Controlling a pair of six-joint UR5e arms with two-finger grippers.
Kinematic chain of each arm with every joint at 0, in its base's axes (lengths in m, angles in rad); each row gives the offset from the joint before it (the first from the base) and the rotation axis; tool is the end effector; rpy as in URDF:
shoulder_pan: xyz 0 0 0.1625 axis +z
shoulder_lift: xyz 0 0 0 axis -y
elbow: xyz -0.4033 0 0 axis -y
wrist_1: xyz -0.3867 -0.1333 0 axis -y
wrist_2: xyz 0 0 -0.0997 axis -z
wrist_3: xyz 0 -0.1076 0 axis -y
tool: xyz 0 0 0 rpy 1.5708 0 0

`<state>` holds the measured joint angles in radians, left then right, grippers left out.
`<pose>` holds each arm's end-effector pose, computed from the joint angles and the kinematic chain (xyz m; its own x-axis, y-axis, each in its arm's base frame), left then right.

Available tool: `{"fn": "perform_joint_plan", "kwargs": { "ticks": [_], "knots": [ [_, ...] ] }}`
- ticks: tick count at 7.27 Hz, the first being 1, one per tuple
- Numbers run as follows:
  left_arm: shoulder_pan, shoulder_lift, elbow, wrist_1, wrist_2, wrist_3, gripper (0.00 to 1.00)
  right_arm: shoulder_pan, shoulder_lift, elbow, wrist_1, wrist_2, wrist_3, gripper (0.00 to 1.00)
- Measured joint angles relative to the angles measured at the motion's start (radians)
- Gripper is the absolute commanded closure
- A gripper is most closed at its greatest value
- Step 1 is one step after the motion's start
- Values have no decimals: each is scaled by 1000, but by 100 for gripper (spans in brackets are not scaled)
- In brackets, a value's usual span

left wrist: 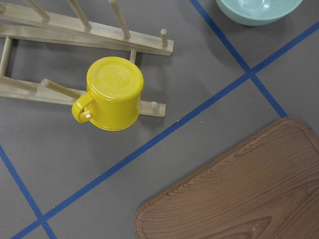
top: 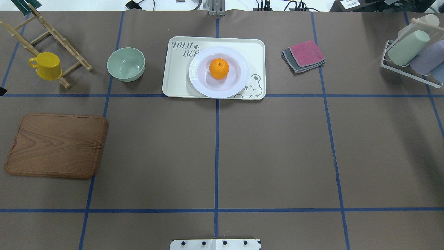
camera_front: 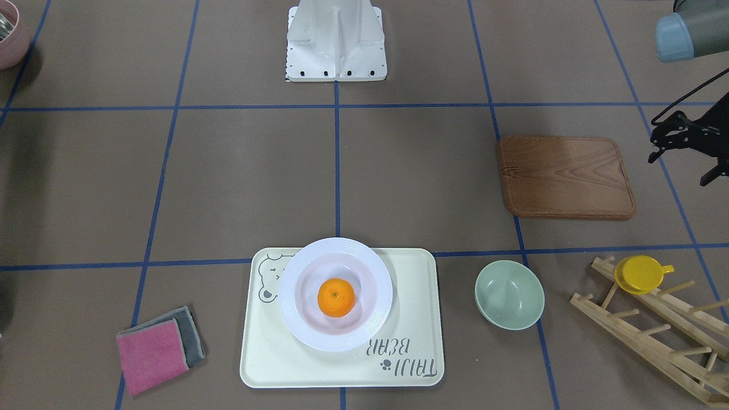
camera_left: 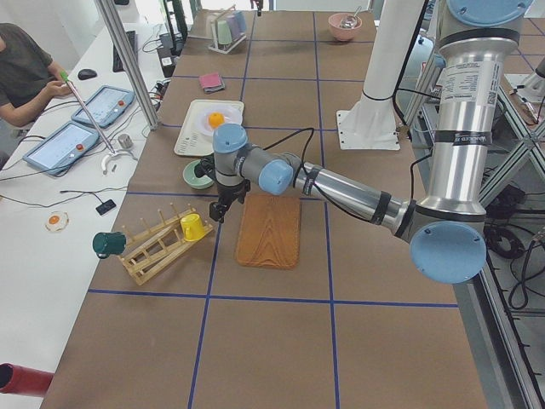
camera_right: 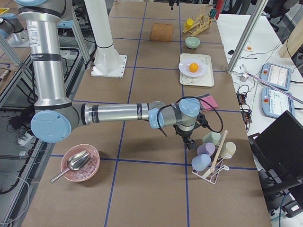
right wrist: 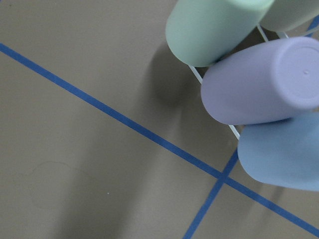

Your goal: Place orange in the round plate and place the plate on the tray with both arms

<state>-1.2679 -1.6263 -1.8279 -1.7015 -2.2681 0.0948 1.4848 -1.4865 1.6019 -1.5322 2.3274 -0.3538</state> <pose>0.0926 -0.5114 0.4780 0.6211 0.5710 -0.5369 -0.3297 0.8118 0.4819 0.0138 -0.5318 0.5819 0.6417 -0.4981 0.5832 0.3275 0.8656 0.3789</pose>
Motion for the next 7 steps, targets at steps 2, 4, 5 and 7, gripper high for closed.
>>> {"fn": "perform_joint_plan", "kwargs": {
  "ticks": [2,4,5,7],
  "knots": [
    [-38,0,34,19,-11,38,1,31,-40,58,-35,6,-19,0],
    [-86,0,47,88,-75,44,1,28,-37,75,-92,11,-14,0],
    [-94,9,49,99,-93,42,1,26,-39,84,-112,10,-12,0],
    [-95,19,45,95,-103,40,1,23,-47,97,-121,4,-12,0]
  ]
}}
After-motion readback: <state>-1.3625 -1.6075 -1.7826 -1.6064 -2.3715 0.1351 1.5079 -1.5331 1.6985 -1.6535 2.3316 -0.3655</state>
